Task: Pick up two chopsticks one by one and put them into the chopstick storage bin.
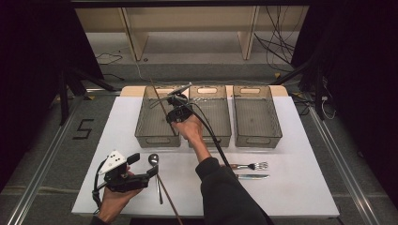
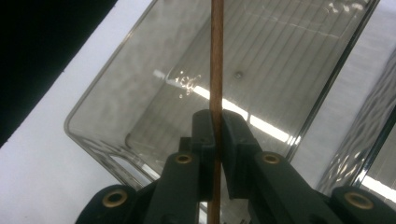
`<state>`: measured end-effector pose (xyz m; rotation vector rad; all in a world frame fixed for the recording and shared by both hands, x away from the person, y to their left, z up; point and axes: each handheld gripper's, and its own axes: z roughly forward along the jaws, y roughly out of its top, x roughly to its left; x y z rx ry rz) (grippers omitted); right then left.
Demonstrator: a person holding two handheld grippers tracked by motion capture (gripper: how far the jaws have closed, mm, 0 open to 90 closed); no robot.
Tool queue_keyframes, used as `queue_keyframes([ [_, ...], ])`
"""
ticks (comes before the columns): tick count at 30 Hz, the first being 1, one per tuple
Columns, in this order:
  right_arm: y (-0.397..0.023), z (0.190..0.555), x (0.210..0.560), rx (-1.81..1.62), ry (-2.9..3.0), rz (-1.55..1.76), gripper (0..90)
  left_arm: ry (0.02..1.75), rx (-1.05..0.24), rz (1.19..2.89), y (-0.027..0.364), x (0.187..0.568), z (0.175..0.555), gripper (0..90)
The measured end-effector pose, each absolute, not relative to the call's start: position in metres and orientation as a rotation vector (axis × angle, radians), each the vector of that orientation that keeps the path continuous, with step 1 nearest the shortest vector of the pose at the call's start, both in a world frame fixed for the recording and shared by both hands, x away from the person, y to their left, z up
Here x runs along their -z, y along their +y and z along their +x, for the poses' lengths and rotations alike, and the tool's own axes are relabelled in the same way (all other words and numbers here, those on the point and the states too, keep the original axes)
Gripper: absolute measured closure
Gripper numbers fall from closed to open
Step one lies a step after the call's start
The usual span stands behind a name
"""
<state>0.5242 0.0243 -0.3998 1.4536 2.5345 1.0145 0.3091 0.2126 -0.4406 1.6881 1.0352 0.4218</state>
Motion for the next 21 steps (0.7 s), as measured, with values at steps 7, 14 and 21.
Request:
queue_keyframes([
  [7,0.024,0.525,0.401,-1.035,2.536,1.493,60.3,1.038,-0.424,1.688,0.214,0.44,0.309,10.6],
  [14,0.02,0.516,0.392,-1.07,2.557,1.437,46.4,1.047,-0.431,1.676,0.215,0.44,0.309,10.6],
  [21,0.002,0.484,0.377,-1.089,2.595,1.29,35.3,1.058,-0.437,1.665,0.217,0.44,0.309,10.6],
])
